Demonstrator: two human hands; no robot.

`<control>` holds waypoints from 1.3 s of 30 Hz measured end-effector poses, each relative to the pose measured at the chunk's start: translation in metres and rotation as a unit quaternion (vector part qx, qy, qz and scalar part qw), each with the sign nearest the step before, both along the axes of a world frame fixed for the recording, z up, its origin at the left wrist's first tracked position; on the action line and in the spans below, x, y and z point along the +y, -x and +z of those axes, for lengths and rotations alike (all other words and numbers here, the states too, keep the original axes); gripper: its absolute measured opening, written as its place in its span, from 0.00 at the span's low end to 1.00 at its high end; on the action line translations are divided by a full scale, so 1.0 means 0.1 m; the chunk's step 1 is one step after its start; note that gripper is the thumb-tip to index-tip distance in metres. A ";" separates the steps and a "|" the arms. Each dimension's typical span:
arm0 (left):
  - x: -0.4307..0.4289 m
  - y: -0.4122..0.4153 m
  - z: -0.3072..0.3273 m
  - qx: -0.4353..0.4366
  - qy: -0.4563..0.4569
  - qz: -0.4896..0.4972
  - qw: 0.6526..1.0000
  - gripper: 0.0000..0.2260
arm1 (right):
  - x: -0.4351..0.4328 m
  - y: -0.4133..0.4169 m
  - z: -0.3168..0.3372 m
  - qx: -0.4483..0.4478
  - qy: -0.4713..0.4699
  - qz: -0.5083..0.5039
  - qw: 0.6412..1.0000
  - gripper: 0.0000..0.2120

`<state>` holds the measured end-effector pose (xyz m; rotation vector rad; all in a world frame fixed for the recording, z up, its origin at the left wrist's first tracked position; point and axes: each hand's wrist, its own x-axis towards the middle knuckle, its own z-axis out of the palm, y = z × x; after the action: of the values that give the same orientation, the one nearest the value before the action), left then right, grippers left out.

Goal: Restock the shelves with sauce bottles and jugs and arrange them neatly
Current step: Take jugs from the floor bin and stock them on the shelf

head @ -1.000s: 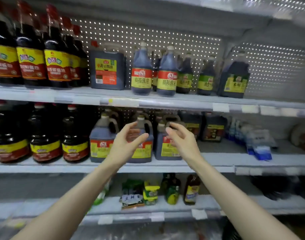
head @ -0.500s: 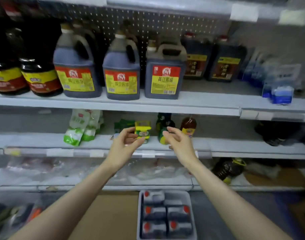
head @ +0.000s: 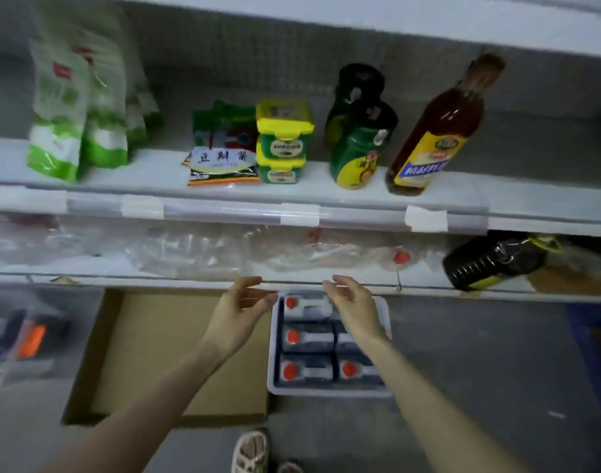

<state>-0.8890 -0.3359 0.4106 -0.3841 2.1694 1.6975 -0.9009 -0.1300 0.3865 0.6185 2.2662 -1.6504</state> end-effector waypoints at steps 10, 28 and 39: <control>0.28 0.19 -1.92 -0.082 0.021 0.012 0.996 0.17 | 0.33 0.24 -2.08 -0.062 -0.027 -0.004 0.998 0.19; 0.56 0.39 -4.09 -0.109 0.024 0.068 0.991 0.12 | 0.65 0.64 -4.14 0.141 -0.167 0.178 0.960 0.13; 0.39 0.36 -3.76 -0.091 0.004 0.073 0.993 0.15 | 0.42 0.70 -3.75 0.046 -0.092 0.178 0.979 0.08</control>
<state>-0.9245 -0.2967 0.0343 -0.6874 2.0606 1.6566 -0.9706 -0.0879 0.0113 0.1582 2.4388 -1.3331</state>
